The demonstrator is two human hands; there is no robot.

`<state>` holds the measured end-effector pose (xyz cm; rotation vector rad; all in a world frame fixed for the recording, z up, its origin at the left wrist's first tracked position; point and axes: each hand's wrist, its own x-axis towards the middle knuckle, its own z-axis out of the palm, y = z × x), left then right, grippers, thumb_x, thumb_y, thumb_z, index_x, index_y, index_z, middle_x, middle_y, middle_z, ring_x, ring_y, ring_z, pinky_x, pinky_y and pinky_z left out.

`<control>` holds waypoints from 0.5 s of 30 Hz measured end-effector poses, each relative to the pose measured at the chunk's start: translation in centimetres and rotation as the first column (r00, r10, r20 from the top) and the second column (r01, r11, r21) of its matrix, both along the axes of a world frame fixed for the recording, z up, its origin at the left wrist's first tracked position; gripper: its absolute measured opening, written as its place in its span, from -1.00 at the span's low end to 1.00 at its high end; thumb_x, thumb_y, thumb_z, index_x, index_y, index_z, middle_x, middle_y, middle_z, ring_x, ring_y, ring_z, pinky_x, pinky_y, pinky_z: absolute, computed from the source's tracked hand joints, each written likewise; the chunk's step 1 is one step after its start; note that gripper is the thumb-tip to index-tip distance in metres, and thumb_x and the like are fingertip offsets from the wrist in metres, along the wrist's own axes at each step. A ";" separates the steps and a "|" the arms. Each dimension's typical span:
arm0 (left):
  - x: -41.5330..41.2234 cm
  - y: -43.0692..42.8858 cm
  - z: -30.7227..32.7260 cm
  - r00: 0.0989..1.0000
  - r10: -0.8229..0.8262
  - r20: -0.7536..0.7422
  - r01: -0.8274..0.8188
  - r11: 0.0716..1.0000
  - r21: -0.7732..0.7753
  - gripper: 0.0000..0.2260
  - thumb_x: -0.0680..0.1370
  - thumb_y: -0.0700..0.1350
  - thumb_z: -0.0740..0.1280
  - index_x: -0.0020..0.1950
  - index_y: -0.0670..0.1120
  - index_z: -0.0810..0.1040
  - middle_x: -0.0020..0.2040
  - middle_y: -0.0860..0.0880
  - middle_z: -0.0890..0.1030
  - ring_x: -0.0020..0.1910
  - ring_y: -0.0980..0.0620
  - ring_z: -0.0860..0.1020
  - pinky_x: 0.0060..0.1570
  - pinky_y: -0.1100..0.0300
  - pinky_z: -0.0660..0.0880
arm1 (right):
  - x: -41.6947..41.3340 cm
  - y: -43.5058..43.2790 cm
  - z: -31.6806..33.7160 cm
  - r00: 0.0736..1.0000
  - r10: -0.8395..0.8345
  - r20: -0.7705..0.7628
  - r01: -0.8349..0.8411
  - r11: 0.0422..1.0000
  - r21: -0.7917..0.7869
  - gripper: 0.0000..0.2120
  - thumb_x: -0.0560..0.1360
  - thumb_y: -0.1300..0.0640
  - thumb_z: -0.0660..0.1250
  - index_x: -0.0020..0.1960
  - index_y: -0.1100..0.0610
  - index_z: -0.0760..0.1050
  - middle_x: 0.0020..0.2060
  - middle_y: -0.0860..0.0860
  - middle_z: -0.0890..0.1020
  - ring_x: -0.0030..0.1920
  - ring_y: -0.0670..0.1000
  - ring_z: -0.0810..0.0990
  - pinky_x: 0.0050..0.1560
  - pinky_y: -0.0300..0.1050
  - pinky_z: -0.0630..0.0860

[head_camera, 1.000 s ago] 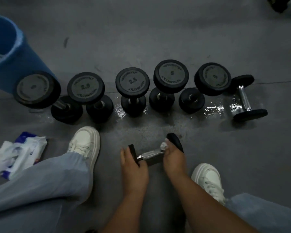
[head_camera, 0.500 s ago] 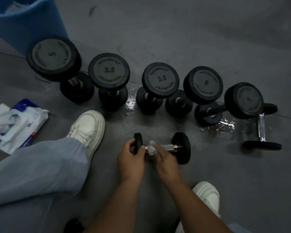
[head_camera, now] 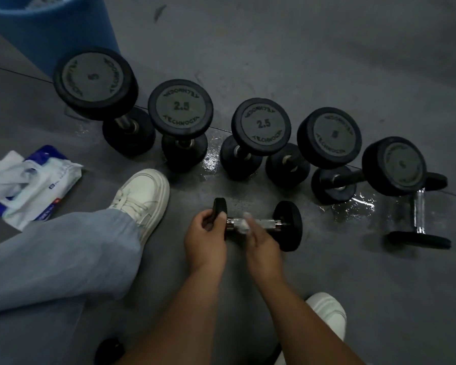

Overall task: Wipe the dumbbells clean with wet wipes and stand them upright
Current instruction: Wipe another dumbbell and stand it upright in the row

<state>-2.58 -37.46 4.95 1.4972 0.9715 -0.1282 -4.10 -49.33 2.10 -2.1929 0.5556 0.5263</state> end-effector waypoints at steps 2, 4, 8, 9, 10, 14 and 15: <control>0.0 0.1 -0.2 1.000 -0.021 0.006 0.021 1.000 0.001 -0.87 0.53 -0.18 0.43 0.05 -0.03 0.59 -0.10 0.06 0.66 -0.19 0.32 0.59 -0.18 0.53 0.44 | 1.1 -0.1 0.3 1.000 -0.003 0.000 0.003 1.000 -0.004 -0.68 0.60 -0.05 0.16 0.32 -0.26 0.43 0.08 0.01 0.64 0.09 0.05 0.61 0.02 -0.21 0.45; -0.6 0.2 -0.4 0.997 -0.075 -0.014 0.075 0.997 0.009 -0.87 0.54 -0.18 0.41 0.06 -0.02 0.61 -0.08 0.05 0.68 -0.11 0.21 0.62 -0.14 0.49 0.46 | 1.7 -1.2 -0.5 0.969 -0.238 0.069 0.240 0.971 -0.018 -0.69 0.61 0.01 0.16 0.33 -0.17 0.46 0.05 0.06 0.66 0.02 0.10 0.64 0.04 -0.15 0.50; -1.1 0.5 -0.7 0.994 -0.100 -0.051 0.101 0.995 0.025 -0.92 0.55 -0.13 0.40 0.04 -0.03 0.63 -0.13 0.10 0.66 -0.22 0.39 0.57 -0.19 0.52 0.43 | 1.3 0.5 -0.8 0.990 -0.143 0.009 0.143 0.990 -0.004 -0.70 0.60 0.01 0.20 0.31 -0.13 0.49 0.05 -0.01 0.66 0.03 0.04 0.62 0.11 -0.14 0.50; -1.0 0.5 -0.5 0.994 -0.087 -0.062 0.088 0.996 0.025 -0.96 0.56 -0.12 0.39 -0.01 -0.04 0.62 -0.17 0.10 0.64 -0.26 0.37 0.56 -0.24 0.53 0.41 | 1.3 1.1 -0.5 0.999 -0.049 -0.008 0.050 0.998 0.032 -0.71 0.60 0.01 0.22 0.30 -0.14 0.50 0.03 -0.06 0.64 0.01 0.00 0.61 0.10 -0.16 0.49; -1.0 0.6 -0.6 0.995 -0.070 -0.072 0.072 0.997 0.034 -0.94 0.57 -0.08 0.38 -0.06 -0.05 0.62 -0.20 0.09 0.63 -0.27 0.30 0.56 -0.27 0.49 0.39 | 1.4 1.1 -0.5 1.000 -0.024 -0.003 0.025 0.999 0.040 -0.71 0.60 0.03 0.21 0.29 -0.14 0.50 -0.01 -0.05 0.64 -0.02 0.01 0.62 0.08 -0.13 0.52; -1.2 0.4 -0.4 0.989 -0.032 -0.142 0.044 0.996 0.084 -0.73 0.58 0.10 0.33 -0.15 -0.09 0.60 -0.27 0.04 0.62 -0.27 0.11 0.54 -0.27 0.24 0.37 | 0.6 -0.8 -1.0 0.950 -0.311 0.037 0.313 0.949 -0.043 -0.68 0.59 -0.04 0.14 0.30 -0.13 0.47 0.00 0.07 0.67 -0.04 0.17 0.64 0.08 0.07 0.56; -1.4 0.2 -0.2 0.987 -0.030 -0.161 0.044 0.995 0.085 -0.71 0.56 0.13 0.34 -0.16 -0.07 0.59 -0.26 0.06 0.62 -0.26 0.15 0.54 -0.27 0.24 0.38 | 0.0 -0.5 -0.9 0.960 -0.281 0.008 0.282 0.959 -0.036 -0.68 0.60 -0.08 0.13 0.31 -0.14 0.46 0.01 0.10 0.67 -0.03 0.17 0.64 0.09 0.07 0.56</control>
